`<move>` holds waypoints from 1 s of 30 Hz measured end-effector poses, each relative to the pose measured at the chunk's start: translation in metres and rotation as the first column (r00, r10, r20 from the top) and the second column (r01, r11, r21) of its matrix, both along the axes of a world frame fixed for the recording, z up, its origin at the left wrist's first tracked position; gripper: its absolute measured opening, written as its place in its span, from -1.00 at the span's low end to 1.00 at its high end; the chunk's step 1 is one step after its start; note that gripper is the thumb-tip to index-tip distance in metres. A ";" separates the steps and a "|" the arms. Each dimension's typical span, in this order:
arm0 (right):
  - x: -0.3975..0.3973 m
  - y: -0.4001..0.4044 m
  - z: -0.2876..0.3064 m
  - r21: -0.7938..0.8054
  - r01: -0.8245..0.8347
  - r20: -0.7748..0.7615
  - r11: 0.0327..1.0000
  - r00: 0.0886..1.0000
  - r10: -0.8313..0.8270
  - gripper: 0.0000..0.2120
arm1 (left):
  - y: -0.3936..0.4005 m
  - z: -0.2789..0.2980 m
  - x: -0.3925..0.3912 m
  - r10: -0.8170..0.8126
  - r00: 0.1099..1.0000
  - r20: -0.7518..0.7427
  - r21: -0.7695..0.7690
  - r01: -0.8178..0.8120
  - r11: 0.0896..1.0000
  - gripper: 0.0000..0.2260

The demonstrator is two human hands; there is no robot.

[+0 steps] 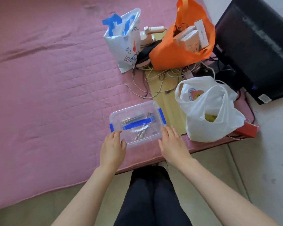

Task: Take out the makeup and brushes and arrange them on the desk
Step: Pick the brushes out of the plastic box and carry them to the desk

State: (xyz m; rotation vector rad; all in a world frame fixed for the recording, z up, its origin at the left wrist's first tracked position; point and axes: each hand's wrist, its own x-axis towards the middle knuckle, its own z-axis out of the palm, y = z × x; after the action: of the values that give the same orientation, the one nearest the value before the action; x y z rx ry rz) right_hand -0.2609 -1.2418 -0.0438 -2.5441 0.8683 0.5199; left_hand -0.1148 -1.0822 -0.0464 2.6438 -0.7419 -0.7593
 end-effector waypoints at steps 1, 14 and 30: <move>0.004 -0.005 -0.006 0.005 -0.014 -0.001 1.000 1.000 0.014 -0.49 | -0.001 -0.007 0.003 0.022 1.000 -0.013 0.009 -0.022 1.000 -0.62; 0.043 -0.081 -0.133 0.123 0.032 -0.062 0.992 0.998 -0.024 -0.37 | -0.010 -0.139 0.027 0.390 0.921 0.015 0.079 -0.390 0.917 -0.48; 0.042 -0.098 -0.200 0.184 0.211 0.181 0.960 0.953 -0.244 -0.53 | -0.001 -0.212 0.014 0.634 0.768 0.096 -0.239 -0.600 0.763 -0.73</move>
State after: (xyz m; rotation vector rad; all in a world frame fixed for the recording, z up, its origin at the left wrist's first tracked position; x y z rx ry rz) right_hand -0.2187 -1.3399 -0.2434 -2.2633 0.9847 0.2436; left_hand -0.1005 -1.0829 -0.2581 2.5380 0.0633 -0.2524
